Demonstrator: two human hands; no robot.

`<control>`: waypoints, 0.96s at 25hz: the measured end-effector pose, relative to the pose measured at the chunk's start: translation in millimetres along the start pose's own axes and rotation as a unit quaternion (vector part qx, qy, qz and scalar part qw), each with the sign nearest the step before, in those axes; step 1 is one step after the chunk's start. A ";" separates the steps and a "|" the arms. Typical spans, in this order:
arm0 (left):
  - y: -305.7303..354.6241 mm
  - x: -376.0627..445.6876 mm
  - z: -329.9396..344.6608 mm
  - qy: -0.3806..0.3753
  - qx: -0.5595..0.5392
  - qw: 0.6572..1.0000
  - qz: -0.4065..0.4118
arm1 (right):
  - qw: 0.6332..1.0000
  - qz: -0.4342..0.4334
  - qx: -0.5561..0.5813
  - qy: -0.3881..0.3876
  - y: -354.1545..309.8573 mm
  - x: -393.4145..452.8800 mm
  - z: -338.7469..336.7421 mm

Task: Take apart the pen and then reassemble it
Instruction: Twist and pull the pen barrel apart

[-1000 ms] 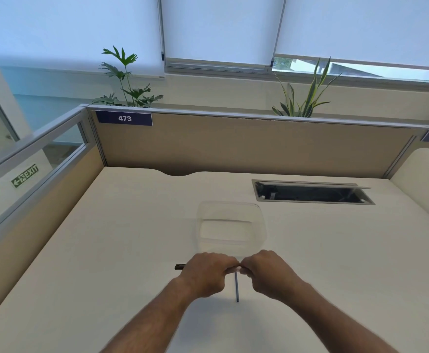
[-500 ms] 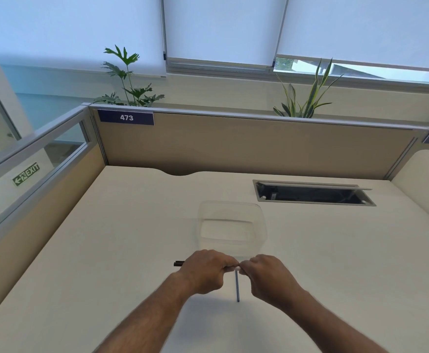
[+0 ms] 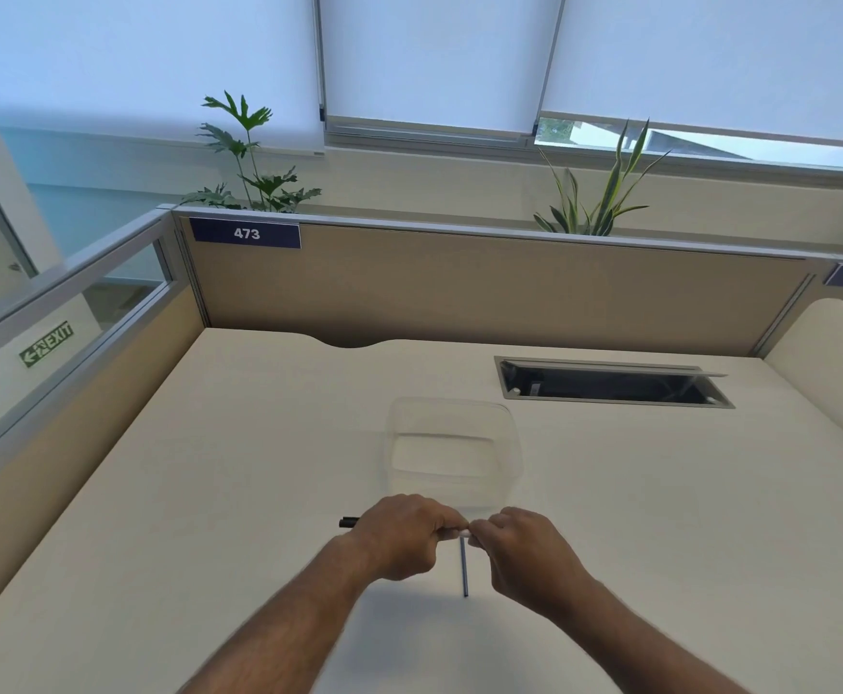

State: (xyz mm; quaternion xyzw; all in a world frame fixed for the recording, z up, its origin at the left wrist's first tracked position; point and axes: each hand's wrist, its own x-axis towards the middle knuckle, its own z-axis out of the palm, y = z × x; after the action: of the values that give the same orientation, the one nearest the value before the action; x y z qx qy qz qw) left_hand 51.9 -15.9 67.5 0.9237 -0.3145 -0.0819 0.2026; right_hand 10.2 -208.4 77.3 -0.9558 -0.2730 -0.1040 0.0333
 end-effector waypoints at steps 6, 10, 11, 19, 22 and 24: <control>-1.0 1.1 -1.3 -0.011 -0.011 1.000 0.002 | 1.000 -0.001 -0.003 0.001 0.2 -1.2 0.1; -1.9 2.2 0.1 -0.009 0.004 1.000 0.006 | 0.999 0.023 0.015 -0.020 -1.1 0.2 -1.7; -2.4 2.2 0.8 -0.005 0.015 1.000 0.007 | 0.999 0.039 0.017 -0.028 -0.9 3.0 -2.3; 3.3 2.7 13.0 0.055 0.086 0.995 0.008 | 0.956 0.124 0.115 -0.240 13.4 25.6 -14.6; 5.2 3.8 15.5 0.068 0.100 0.993 0.014 | 0.963 0.139 0.095 -0.211 15.8 25.0 -10.8; 6.3 3.6 15.5 0.068 0.099 0.993 0.014 | 0.973 0.127 0.069 -0.180 13.6 22.6 -8.4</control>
State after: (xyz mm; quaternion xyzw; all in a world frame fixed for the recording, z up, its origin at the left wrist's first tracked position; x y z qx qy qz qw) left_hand 47.0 -27.6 56.1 0.9381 -0.3196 0.0155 0.1328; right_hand 34.6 -209.3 90.3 -0.9811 -0.1570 0.0941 0.0624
